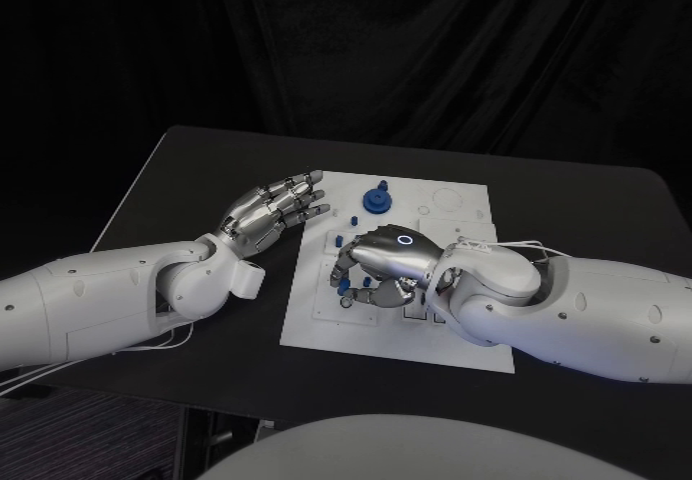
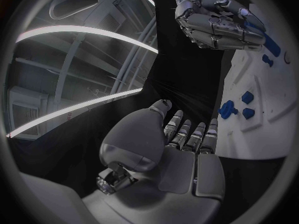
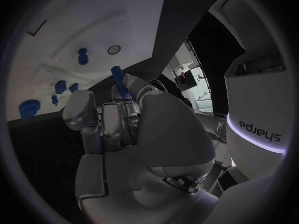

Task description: Assemble the parts on the task board

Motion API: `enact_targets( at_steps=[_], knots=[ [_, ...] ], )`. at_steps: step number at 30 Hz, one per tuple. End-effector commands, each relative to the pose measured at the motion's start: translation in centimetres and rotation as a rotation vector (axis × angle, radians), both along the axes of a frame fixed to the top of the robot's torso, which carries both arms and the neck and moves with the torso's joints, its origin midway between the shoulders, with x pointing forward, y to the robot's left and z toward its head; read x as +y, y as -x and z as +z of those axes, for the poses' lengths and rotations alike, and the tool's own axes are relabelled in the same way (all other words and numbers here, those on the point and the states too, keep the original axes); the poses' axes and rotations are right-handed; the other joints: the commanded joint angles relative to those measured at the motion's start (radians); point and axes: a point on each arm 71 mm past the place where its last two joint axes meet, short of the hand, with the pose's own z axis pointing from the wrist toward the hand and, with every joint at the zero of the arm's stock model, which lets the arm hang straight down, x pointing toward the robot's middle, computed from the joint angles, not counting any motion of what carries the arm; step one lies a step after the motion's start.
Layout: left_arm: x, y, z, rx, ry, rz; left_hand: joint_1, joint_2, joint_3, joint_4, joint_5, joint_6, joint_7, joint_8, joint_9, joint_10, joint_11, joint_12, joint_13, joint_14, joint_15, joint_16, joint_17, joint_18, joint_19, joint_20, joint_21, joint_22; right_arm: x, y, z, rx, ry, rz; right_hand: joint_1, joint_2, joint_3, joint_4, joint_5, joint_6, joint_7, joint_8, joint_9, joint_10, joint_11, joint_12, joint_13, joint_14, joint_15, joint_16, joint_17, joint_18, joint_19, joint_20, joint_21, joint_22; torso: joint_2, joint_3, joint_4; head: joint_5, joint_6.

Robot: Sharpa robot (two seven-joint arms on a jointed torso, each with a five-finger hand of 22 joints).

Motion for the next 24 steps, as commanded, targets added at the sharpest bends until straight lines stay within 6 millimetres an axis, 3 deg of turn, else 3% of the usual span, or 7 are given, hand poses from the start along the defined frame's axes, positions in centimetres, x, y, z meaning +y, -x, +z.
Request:
enact_targets(
  at_steps=[1,10,24],
  knots=[
    [0.0,0.0,0.3,-0.04,0.034,0.011,-0.005,-0.002,0.004,0.001,-0.004,0.006,0.001,0.006,0.002,0.001,-0.002,0.004,0.001,0.001,0.005,0.006,0.001,-0.019,0.004,0.001,0.003,0.0,0.4,0.2,-0.6,-0.008,0.028,0.031,0.004,0.005,-0.003,-0.004,-0.004,0.001,-0.002,-0.002,0.002,0.034,-0.028,-0.007,0.001,-0.001,-0.004,-0.007,0.0,-0.016,-0.002,-0.009,-0.001,0.131,0.002,-0.0001,-0.0005,0.004,0.0],
    [-0.3,-0.1,0.2,-0.037,0.037,0.002,-0.006,-0.001,0.007,0.002,-0.004,0.007,0.002,0.007,0.002,0.001,-0.002,0.004,0.001,0.001,0.005,0.006,0.001,-0.019,0.005,0.001,0.003,0.0,0.8,0.3,-1.5,0.006,0.047,0.028,0.005,0.005,-0.003,-0.006,-0.005,0.0,-0.003,-0.003,0.003,0.036,-0.029,-0.007,0.002,-0.002,-0.005,-0.008,-0.004,-0.015,-0.003,-0.009,-0.005,0.13,0.0,-0.0019,-0.0002,0.003,0.0],
    [-0.2,-0.1,0.0,-0.031,0.033,0.003,-0.007,0.0,0.01,0.003,-0.004,0.009,0.004,0.008,0.002,0.002,-0.003,0.005,0.001,0.001,0.005,0.006,0.001,-0.019,0.005,0.001,0.003,0.001,0.2,0.0,-2.0,0.022,0.076,0.0,0.008,0.005,-0.002,-0.008,-0.003,-0.002,-0.002,-0.005,0.004,0.036,-0.028,-0.01,0.002,-0.006,-0.005,-0.013,-0.014,-0.013,-0.007,-0.009,-0.015,0.127,0.0,-0.0002,-0.0001,0.012,0.0]
  ],
)
